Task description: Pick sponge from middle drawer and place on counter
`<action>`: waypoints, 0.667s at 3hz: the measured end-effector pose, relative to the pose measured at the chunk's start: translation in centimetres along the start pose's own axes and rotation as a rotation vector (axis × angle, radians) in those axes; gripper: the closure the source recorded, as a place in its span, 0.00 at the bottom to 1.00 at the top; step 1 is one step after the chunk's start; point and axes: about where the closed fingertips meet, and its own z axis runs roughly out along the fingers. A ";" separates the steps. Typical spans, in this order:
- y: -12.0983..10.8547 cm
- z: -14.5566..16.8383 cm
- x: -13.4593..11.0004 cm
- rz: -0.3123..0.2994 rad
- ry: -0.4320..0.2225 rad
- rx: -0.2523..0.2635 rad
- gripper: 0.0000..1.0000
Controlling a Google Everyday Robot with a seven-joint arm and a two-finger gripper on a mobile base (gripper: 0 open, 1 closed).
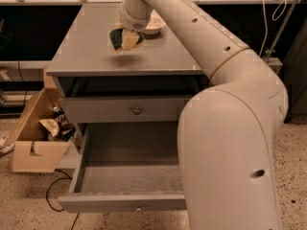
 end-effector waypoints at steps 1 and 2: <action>-0.3 -1.2 -0.1 0.014 -0.050 0.056 0.07; -0.8 -2.7 0.0 0.026 -0.084 0.112 0.00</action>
Offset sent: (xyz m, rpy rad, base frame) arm -0.0112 -0.0222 0.0497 0.1928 -0.1309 -0.0104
